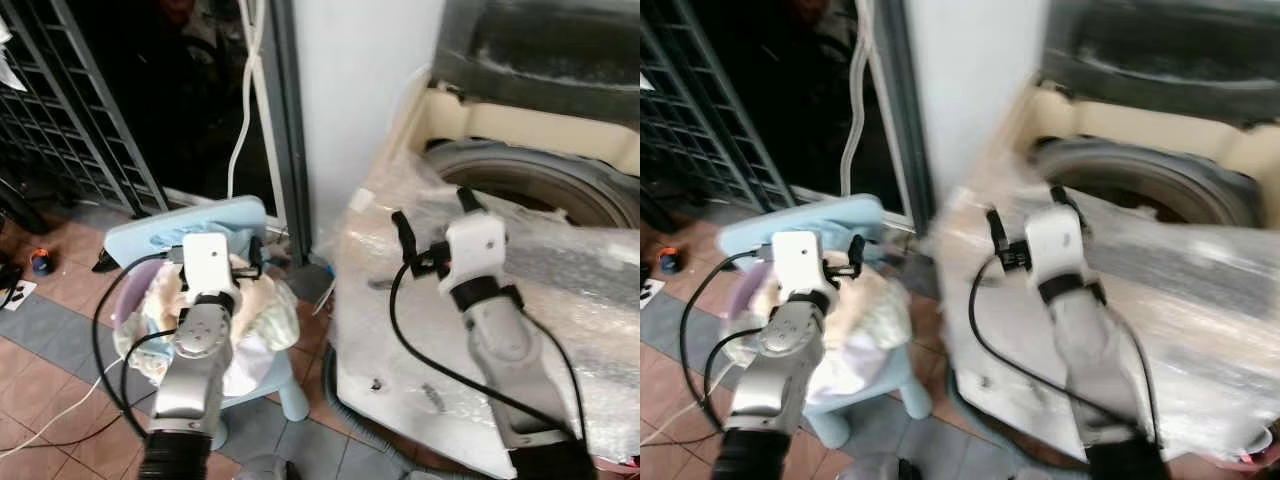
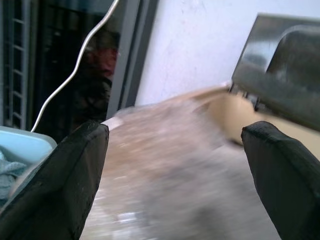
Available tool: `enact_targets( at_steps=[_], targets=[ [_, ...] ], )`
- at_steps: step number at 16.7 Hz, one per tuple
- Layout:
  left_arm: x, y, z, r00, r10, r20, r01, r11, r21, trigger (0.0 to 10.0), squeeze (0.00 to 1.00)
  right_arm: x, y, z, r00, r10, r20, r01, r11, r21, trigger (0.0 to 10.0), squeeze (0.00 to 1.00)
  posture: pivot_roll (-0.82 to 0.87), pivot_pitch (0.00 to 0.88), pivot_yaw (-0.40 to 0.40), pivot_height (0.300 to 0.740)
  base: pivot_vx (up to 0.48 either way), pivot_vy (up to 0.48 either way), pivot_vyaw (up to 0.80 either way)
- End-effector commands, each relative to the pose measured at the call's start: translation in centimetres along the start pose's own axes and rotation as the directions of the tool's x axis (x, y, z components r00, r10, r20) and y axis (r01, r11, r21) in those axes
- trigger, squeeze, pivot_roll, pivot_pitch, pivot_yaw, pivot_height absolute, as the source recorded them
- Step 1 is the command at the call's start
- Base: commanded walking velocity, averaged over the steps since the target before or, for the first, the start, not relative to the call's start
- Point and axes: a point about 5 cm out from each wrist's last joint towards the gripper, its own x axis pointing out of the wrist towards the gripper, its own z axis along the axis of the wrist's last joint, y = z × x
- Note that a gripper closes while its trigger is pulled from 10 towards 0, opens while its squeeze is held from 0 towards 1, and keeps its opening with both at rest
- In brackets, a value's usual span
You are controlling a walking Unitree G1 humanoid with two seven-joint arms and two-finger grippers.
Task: Clothes washing
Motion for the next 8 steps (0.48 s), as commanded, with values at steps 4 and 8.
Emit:
enact_targets(
  at_steps=[4, 8],
  targets=[
    [0.0, -0.2, 0.7, 0.997, -0.046, 0.057, 0.044, 0.998, 0.047, 10.0, 0.00, -1.4, 0.9, -1.3, 0.997, -0.072, 0.006, 0.072, 0.993, -0.092, 10.0, 0.00, -0.07, 0.000, 0.120, 0.740, 0.000, 0.480, 0.00],
    [0.2, -0.5, 0.8, 0.995, -0.070, 0.068, 0.066, 0.996, 0.062, 10.0, 0.00, -1.1, 1.1, -1.9, 0.996, -0.089, -0.028, 0.084, 0.985, -0.152, 10.0, 0.00, -0.08, 0.000, 0.126, 0.740, 0.000, 0.480, 0.00]
  ],
)
